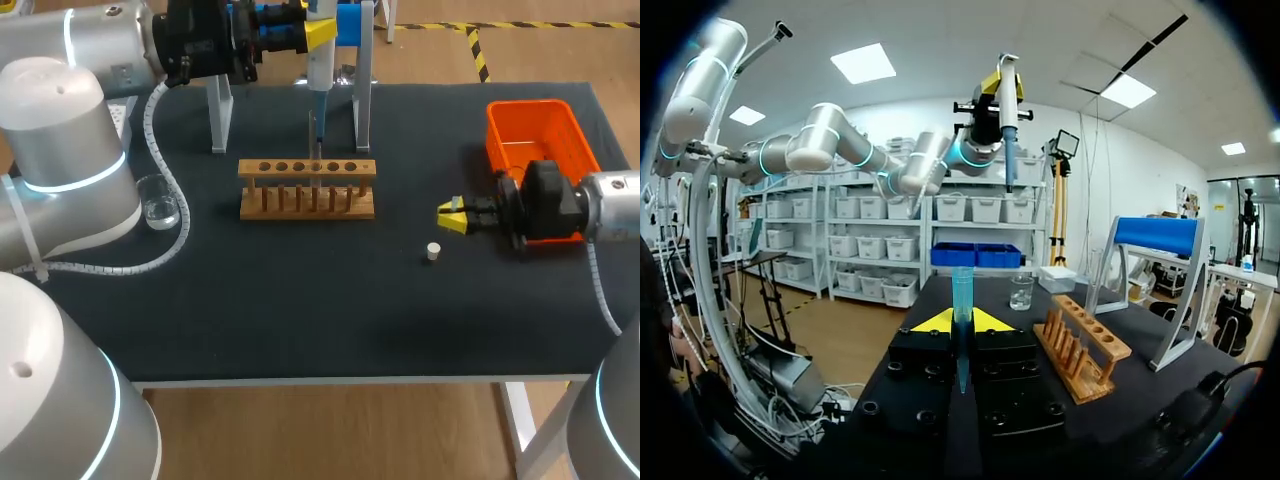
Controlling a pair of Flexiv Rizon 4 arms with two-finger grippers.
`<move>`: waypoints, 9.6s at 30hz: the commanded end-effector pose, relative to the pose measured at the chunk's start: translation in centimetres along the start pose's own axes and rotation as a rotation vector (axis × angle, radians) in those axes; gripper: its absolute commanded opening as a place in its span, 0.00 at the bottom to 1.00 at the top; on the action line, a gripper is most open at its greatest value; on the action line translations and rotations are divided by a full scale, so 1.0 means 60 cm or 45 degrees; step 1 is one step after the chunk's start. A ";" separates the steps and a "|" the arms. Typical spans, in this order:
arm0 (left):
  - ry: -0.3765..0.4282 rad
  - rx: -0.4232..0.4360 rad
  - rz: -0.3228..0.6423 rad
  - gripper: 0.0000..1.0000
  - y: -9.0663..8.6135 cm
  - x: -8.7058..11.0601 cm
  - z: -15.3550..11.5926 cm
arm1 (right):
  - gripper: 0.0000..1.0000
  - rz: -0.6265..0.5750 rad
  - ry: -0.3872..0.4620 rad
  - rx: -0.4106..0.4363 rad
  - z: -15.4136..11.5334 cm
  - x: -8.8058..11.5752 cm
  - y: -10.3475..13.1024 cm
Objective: Invert the test tube, pick up the pipette, mount the tip to pipette, aspirate from beaker and dispense into the tube, eject the tip, return the pipette, and cap with the stopper.
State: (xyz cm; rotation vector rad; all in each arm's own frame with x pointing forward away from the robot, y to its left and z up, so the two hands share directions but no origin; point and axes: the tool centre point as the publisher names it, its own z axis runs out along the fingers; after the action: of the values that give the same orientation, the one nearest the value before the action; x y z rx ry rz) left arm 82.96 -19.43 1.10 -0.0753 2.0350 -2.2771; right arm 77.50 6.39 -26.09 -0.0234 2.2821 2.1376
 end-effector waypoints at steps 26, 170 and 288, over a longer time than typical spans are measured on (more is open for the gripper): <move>0.001 0.001 0.000 0.00 0.000 0.000 -0.001 | 0.00 -0.010 0.086 -0.033 0.204 -0.106 0.047; 0.001 0.001 0.000 0.00 0.000 0.000 -0.001 | 0.00 -0.045 0.133 -0.090 0.297 -0.093 0.121; -0.160 -0.040 0.070 0.00 0.035 -0.055 -0.214 | 1.00 -0.066 0.120 0.141 0.101 -0.004 0.035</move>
State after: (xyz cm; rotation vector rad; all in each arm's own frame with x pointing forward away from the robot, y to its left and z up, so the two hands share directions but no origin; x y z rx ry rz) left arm 86.06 -10.81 -2.00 -0.1726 1.9882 -2.1491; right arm 77.76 12.64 -24.46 -0.1838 2.4170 2.0267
